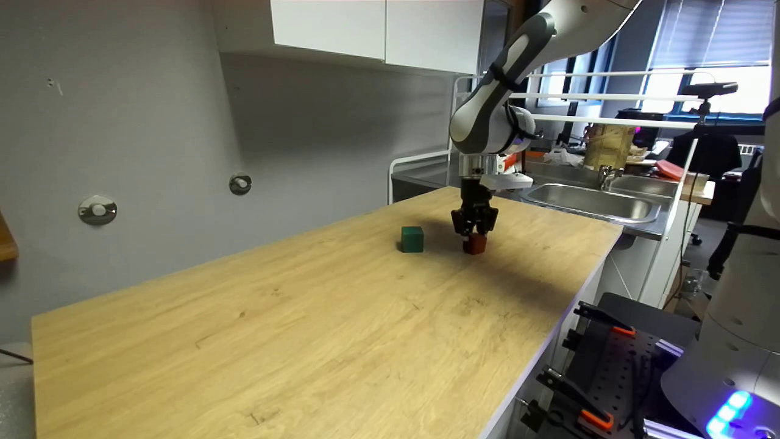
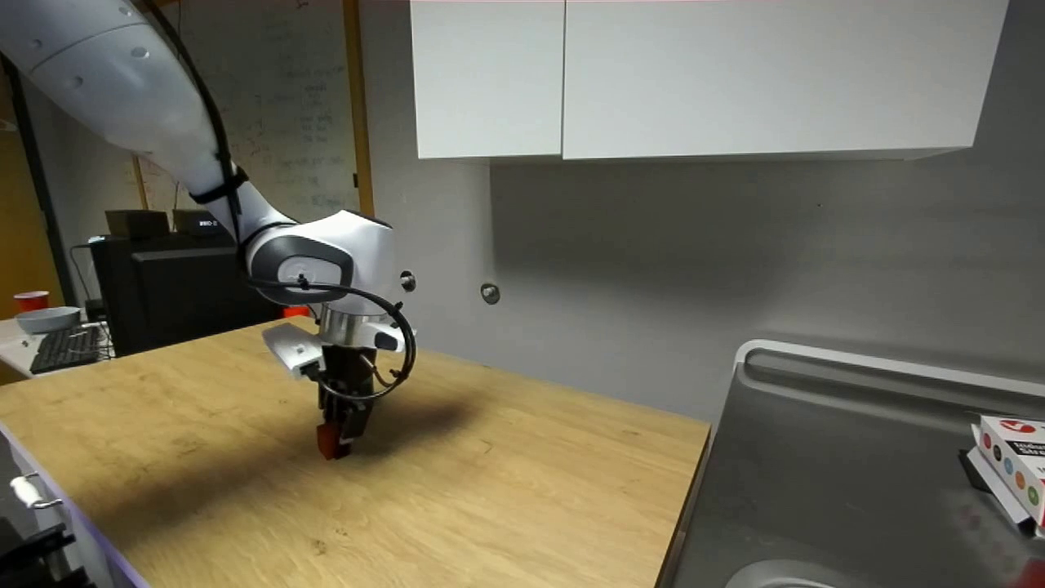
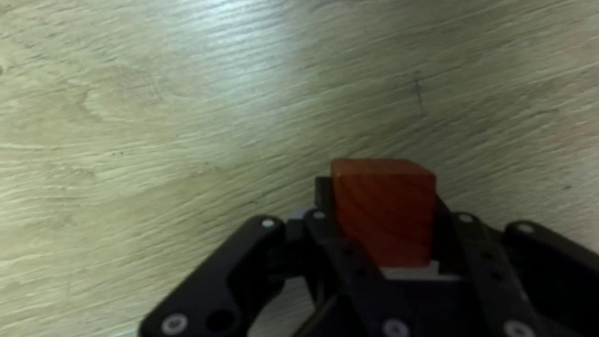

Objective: Put the orange block on the green one

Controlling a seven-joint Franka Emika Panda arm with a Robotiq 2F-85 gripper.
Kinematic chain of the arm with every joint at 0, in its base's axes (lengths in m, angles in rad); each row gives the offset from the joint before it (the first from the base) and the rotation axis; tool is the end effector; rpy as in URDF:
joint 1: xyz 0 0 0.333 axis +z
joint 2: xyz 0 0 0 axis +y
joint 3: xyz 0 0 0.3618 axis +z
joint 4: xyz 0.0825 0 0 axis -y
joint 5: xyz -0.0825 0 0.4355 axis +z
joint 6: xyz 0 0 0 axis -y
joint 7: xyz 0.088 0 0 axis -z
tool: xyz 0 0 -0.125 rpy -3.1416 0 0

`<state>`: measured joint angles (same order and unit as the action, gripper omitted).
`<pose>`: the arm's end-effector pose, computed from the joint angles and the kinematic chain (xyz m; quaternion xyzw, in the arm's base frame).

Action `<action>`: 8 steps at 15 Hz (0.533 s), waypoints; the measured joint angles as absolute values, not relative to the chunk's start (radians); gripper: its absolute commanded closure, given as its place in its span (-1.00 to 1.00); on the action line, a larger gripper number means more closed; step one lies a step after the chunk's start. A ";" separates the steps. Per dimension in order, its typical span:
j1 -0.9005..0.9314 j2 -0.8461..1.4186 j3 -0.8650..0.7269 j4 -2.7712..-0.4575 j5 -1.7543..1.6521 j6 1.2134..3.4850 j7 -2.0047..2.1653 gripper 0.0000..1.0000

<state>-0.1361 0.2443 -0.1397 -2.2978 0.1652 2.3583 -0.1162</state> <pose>0.5257 -0.1462 0.2135 -0.9852 0.1420 0.0806 0.0525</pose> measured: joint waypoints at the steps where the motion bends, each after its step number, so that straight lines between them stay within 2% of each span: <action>1: -0.136 0.244 -0.140 -2.298 0.162 2.358 -0.110 0.63; 8: -0.089 0.238 -0.102 -2.259 0.135 2.358 -0.073 0.63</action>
